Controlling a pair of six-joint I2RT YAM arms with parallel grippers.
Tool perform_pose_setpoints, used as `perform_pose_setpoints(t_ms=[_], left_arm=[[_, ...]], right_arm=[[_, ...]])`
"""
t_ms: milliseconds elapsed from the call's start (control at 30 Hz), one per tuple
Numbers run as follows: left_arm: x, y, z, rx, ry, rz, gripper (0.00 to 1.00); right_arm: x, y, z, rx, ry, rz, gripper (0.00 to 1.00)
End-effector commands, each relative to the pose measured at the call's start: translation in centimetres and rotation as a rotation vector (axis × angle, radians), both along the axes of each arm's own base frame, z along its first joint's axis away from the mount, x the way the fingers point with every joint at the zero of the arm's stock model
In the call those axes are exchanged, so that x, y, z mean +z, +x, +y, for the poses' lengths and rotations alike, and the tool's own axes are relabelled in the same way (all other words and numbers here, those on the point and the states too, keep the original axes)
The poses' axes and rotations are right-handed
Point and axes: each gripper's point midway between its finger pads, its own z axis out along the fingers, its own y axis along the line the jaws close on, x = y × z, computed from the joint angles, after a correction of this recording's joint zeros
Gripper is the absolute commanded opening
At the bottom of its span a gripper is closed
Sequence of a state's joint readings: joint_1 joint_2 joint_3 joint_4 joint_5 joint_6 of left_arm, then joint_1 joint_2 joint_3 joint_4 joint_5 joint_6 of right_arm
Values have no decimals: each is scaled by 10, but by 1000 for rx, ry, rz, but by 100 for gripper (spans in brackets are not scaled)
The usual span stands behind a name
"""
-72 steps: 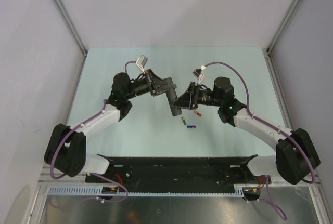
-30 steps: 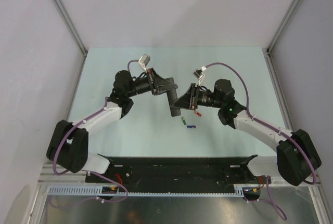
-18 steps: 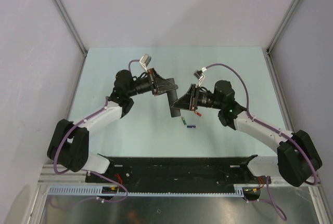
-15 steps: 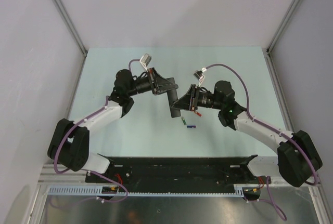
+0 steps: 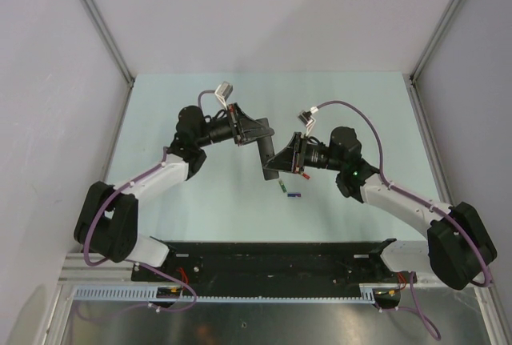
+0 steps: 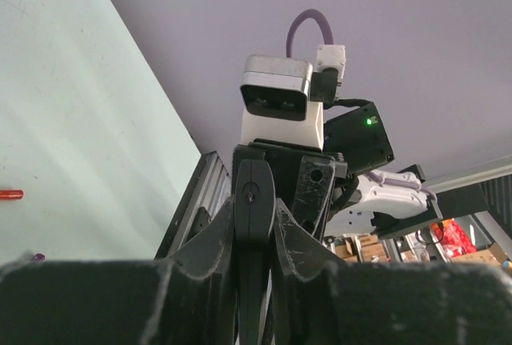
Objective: Load the batteries into the remote control
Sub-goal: Remove the battery cover from the remote control.
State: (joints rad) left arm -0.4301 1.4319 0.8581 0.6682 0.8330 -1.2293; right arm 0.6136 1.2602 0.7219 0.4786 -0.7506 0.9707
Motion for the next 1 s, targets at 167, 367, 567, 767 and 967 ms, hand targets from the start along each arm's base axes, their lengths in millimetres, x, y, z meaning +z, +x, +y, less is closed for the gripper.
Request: perform_pose_setpoints(t_ms=[167,367,567,767,967], left_arm=[[17,28,12,143,-43,-92,0],[0,33,13,160,-20,-63,0],[-15,40,14,193,38,-57,0],[-24,43,15,203,68,-48,0],[-29,44,17,221,85,-41,0]], right_arm=[[-5,-11,-10,33,-14,70,59],[9,-4,-11,2,-18,45,66],[8,6,-26,-110,-196,-8,77],[6,7,-37,-191,-416,-100,98],[-7,18,-39,-299,-674,-202,96]])
